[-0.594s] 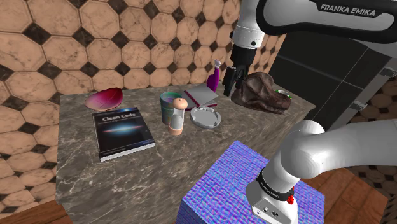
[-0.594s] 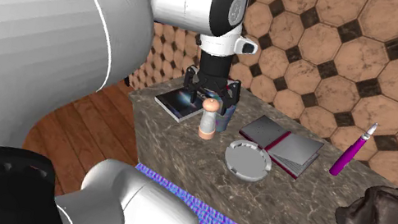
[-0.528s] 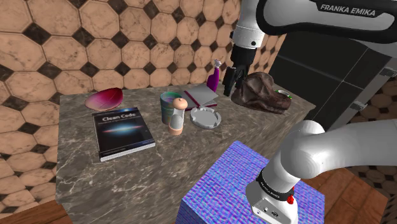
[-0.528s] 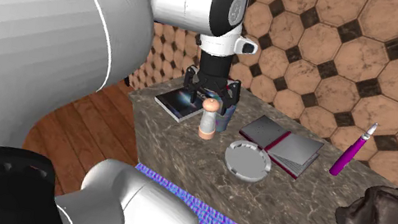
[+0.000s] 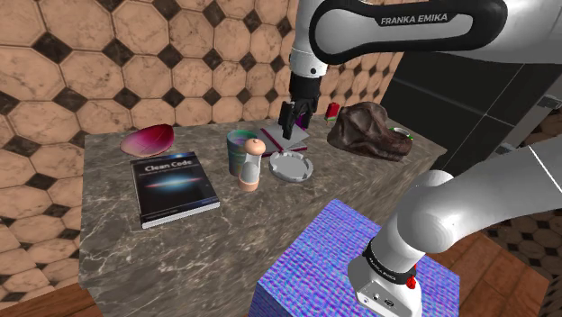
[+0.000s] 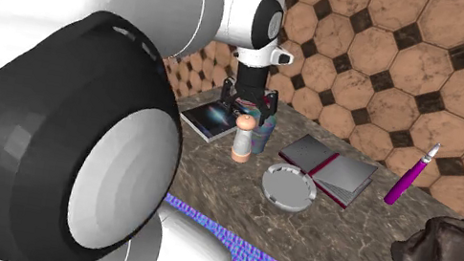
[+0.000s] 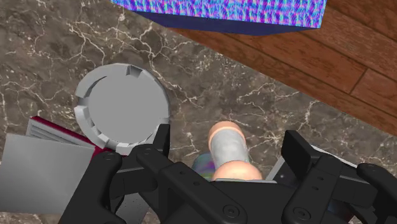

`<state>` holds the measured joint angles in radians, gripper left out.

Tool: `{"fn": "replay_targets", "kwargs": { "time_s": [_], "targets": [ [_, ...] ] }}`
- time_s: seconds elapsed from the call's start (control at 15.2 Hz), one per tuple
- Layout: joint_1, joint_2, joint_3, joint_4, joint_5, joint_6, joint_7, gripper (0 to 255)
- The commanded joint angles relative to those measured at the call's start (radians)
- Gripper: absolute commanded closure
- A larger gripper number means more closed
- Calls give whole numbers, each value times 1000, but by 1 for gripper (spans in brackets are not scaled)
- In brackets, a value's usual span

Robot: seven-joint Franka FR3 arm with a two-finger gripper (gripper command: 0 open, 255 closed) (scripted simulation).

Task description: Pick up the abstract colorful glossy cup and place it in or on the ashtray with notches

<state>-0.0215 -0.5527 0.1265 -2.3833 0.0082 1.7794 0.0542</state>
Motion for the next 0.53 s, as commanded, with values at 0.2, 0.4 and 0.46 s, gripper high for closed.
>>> {"fn": "replay_targets", "kwargs": {
  "time_s": [0.2, 0.4, 0.46],
  "targets": [
    [-3, 195, 41, 91, -22, 102, 45, 0],
    [-4, 316, 63, 161, -46, 148, 75, 0],
    [-4, 357, 70, 187, -56, 160, 86, 0]
  ]
}}
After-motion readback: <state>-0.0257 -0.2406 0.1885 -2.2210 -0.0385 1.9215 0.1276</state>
